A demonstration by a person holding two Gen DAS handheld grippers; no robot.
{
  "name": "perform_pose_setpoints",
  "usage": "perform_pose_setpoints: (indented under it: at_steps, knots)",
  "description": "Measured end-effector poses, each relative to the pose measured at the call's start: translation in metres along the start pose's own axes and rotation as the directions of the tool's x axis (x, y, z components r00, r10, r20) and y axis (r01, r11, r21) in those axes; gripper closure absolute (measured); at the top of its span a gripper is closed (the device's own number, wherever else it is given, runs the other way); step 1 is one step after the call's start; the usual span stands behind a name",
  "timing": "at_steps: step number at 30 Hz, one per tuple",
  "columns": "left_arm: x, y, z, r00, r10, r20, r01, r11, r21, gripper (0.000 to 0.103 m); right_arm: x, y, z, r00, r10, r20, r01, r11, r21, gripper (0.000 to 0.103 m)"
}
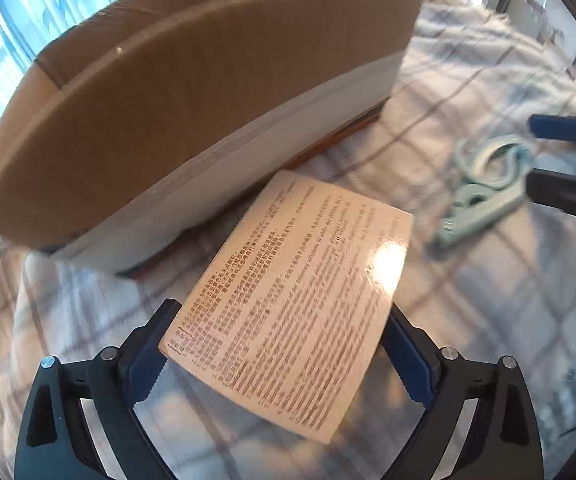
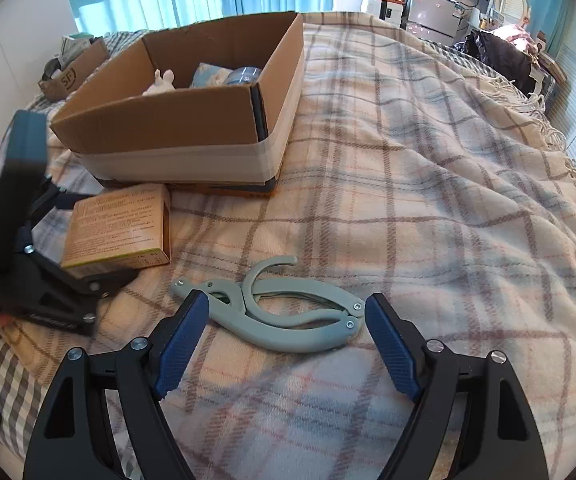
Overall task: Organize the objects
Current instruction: 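Grasp the cream medicine box with the left tool while the right tool lines up over the clip, then close the right tool on the mint-green clip while the left tool holds the medicine box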
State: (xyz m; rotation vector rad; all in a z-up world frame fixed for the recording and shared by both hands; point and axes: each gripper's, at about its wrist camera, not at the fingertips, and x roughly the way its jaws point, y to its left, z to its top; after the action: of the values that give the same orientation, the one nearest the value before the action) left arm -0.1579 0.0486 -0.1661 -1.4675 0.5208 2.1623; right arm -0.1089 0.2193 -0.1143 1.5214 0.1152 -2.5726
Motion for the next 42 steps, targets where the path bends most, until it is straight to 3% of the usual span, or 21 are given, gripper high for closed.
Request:
perform_pose_setpoints:
  at_steps: [6, 9, 14, 19, 24, 27, 33, 35, 36, 37, 40, 42]
  knots:
    - [-0.032, -0.007, -0.019, 0.998, -0.023, 0.051, 0.029, 0.993, -0.115, 0.01, -0.005, -0.001, -0.002, 1.0, 0.008, 0.007, -0.008, 1.0, 0.007, 0.023]
    - [-0.042, 0.002, -0.031, 0.995, 0.005, 0.095, 0.012, 0.984, -0.179, 0.012, -0.005, 0.002, -0.001, 1.0, 0.006, 0.01, -0.006, 1.0, -0.01, 0.023]
    - [-0.056, 0.029, -0.033, 0.983, -0.003, 0.181, 0.062, 0.945, -0.322, 0.014, -0.003, 0.007, 0.001, 1.0, 0.011, -0.009, -0.011, 0.999, -0.043, 0.023]
    - [-0.042, 0.042, -0.03, 0.986, -0.035, 0.163, 0.098, 0.914, -0.393, 0.014, 0.024, 0.012, 0.007, 0.993, -0.019, -0.116, 0.014, 0.999, -0.044, 0.022]
    - [-0.032, 0.043, -0.036, 0.98, -0.146, 0.133, 0.189, 0.892, -0.411, 0.011, 0.042, 0.015, 0.016, 0.988, -0.006, -0.156, 0.007, 1.0, 0.006, 0.013]
    - [-0.025, 0.037, -0.036, 0.987, -0.131, 0.092, 0.157, 0.904, -0.398, 0.009, 0.05, 0.02, 0.021, 0.985, 0.044, -0.165, -0.04, 0.999, 0.027, 0.012]
    - [-0.01, 0.03, -0.035, 0.991, -0.133, 0.029, 0.133, 0.911, -0.39, 0.009, 0.062, 0.022, 0.026, 0.987, 0.009, -0.159, -0.003, 0.999, 0.04, 0.01]
    - [-0.008, 0.027, -0.034, 0.991, -0.134, 0.029, 0.134, 0.91, -0.393, 0.009, 0.062, 0.026, 0.025, 0.99, -0.005, -0.139, 0.007, 1.0, 0.013, 0.016]
    - [-0.007, 0.025, -0.034, 0.99, -0.135, 0.031, 0.136, 0.907, -0.398, 0.009, 0.06, 0.027, 0.023, 0.992, 0.0, -0.127, 0.001, 1.0, 0.002, 0.038]
    - [-0.007, 0.022, -0.034, 0.99, -0.135, 0.033, 0.137, 0.906, -0.4, 0.009, 0.056, 0.029, 0.022, 0.993, -0.02, -0.113, 0.018, 1.0, -0.015, 0.067]
    - [-0.009, 0.015, -0.036, 0.99, -0.133, 0.04, 0.138, 0.905, -0.403, 0.009, 0.049, 0.027, 0.017, 0.996, -0.003, -0.091, 0.001, 1.0, -0.016, 0.092]
    - [-0.013, 0.012, -0.039, 0.989, -0.139, 0.051, 0.147, 0.9, -0.41, 0.009, 0.042, 0.023, 0.014, 0.998, 0.011, -0.066, -0.012, 1.0, -0.01, 0.099]
